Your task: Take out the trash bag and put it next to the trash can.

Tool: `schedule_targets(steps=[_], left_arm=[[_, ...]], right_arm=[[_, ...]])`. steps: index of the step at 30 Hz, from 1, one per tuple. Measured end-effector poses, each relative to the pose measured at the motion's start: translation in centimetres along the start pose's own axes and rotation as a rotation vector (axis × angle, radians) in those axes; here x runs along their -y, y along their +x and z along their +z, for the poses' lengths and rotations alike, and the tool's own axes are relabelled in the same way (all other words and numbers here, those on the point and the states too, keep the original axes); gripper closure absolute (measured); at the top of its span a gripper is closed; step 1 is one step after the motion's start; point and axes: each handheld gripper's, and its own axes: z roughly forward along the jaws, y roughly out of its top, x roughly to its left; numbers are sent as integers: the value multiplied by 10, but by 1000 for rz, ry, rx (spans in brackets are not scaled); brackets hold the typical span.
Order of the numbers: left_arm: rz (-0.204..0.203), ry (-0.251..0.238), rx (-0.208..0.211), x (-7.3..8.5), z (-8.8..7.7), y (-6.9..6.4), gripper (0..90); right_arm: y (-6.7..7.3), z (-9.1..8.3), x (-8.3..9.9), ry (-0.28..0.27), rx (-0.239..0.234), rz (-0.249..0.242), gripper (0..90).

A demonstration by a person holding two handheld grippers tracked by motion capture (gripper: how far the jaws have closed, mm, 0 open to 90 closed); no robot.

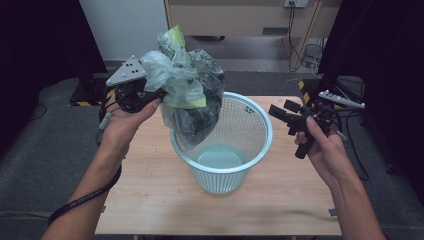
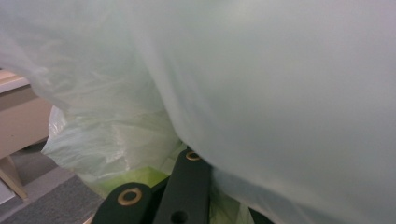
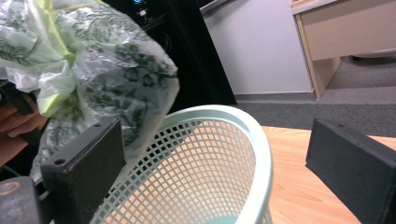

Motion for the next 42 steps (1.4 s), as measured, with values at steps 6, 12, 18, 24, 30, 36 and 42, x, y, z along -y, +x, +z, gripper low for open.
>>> schedule_targets(steps=[6,12,18,24,30,36,42], left_arm=[[6,-26,24,0,-14,7,874],[21,-41,18,4,-33,15,874],[-1,-68,-24,11,-59,27,874],[-20,-94,-70,15,-85,39,874],[-31,-108,-102,22,-106,47,874],[-46,-91,-146,38,-119,55,874],[-69,-60,-180,64,-116,62,873]], right_arm=[[-8,-6,2,-2,14,11,53],[-18,-12,4,-3,33,19,56],[-29,-17,8,-1,61,30,59],[-37,-20,13,4,79,37,60],[-45,-23,18,14,104,39,61],[-53,-26,26,21,125,41,62],[-64,-28,39,36,152,43,65]])
